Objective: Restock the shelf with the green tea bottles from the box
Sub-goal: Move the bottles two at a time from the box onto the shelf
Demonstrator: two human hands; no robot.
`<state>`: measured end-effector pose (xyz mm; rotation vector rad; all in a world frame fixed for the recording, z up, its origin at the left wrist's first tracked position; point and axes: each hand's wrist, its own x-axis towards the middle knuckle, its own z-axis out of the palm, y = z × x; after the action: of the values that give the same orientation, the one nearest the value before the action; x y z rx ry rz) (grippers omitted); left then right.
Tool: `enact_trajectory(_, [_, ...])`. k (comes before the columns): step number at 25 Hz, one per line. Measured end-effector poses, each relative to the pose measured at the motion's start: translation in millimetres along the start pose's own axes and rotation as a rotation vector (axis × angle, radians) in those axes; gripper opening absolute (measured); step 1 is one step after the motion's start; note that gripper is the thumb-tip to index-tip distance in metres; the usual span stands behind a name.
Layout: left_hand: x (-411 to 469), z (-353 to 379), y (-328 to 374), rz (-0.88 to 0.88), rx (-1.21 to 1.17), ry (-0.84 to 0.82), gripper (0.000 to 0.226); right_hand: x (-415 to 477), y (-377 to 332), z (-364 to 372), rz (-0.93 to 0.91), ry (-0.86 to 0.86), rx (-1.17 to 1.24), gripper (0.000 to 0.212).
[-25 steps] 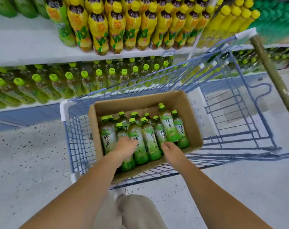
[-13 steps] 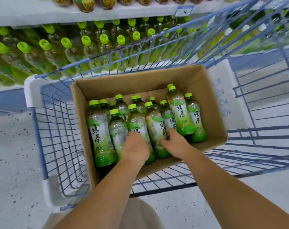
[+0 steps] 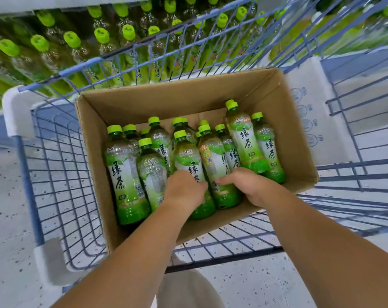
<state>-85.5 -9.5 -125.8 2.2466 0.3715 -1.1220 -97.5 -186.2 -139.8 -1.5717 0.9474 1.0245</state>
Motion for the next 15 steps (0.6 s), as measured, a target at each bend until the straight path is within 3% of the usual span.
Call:
enact_trajectory(2, [1, -2, 1, -0.039, -0.042, -0.012, 0.041, -1, -1, -3, -0.015, -0.004, -0.012, 0.087])
enact_trajectory(9, [-5, -13, 2, -0.055, -0.257, -0.007, 0.036, -14, -12, 12, -0.119, -0.015, 0.071, 0.033])
enact_trajectory(12, [-13, -19, -4, -0.027, -0.288, -0.027, 0.039, -27, -16, 15, -0.121, -0.007, 0.037, 0.044])
enact_trajectory(15, [-33, -36, -12, 0.006, -0.288, 0.001, 0.068, -44, -19, 22, -0.124, 0.018, 0.044, 0.064])
